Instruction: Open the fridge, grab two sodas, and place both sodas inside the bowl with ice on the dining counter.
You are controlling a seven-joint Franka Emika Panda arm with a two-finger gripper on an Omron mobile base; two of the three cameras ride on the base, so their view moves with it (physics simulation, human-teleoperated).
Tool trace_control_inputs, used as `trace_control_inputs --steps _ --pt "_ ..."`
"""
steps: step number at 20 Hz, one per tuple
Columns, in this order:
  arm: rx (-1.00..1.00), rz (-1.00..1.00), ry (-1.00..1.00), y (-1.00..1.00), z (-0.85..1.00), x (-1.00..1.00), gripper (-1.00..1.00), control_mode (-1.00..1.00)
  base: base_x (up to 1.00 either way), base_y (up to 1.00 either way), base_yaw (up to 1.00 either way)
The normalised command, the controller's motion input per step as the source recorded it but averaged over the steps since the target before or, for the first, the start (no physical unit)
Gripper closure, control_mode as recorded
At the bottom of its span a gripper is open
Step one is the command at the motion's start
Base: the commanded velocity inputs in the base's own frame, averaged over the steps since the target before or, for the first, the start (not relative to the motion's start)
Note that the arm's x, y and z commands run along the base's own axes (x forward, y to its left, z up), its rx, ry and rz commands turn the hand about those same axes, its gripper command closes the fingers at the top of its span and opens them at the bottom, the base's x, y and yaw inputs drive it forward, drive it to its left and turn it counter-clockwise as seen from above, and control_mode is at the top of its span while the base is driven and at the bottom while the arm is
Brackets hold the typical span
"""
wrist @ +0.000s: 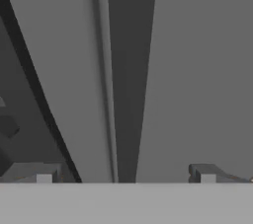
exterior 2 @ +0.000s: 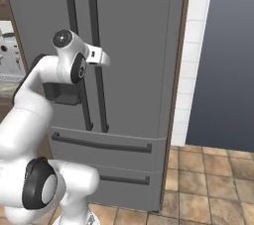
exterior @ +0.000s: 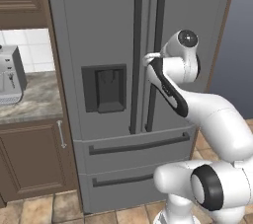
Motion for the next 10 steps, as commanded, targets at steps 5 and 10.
trace_control_inputs --steps 5,10 --pt "0.00 0.00 -0.07 0.00 0.00 0.37 -1.00 -1.00 0.00 0.00 0.00" --pt "0.00 0.00 -0.05 0.00 0.00 0.40 -1.00 -1.00 0.00 0.00 0.00"
